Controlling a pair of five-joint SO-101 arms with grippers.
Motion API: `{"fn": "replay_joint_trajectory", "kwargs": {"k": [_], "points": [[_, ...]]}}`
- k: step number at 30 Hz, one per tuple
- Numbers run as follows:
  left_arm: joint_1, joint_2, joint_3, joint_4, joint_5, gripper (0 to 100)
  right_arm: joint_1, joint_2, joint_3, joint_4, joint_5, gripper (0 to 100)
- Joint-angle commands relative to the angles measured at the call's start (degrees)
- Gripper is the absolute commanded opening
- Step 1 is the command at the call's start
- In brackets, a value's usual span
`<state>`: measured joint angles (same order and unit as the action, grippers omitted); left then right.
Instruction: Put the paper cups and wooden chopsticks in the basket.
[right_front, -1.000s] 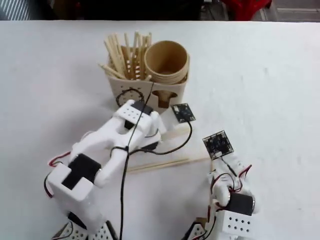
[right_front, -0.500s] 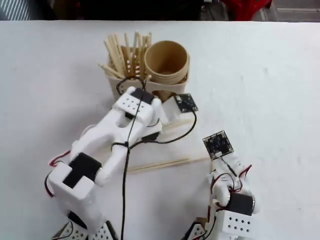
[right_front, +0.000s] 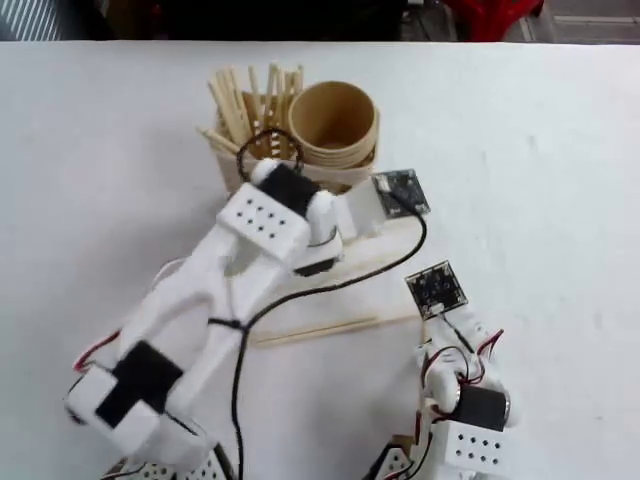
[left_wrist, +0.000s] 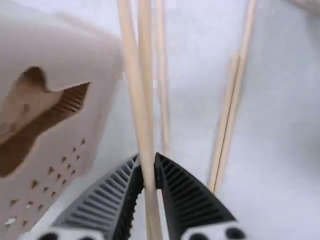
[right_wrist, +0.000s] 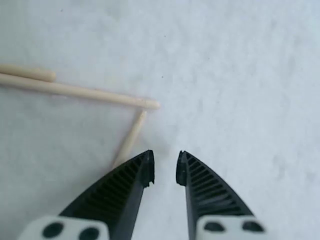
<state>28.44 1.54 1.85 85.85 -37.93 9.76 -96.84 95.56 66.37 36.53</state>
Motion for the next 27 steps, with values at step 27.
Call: {"fn": "replay_joint_trajectory", "kwargs": {"k": [27], "points": [[-18.7, -32.7, 0.5, -49.4, 28.9, 2, 0.0, -0.4, -0.2, -0.1, 0.4, 8.7]]}}
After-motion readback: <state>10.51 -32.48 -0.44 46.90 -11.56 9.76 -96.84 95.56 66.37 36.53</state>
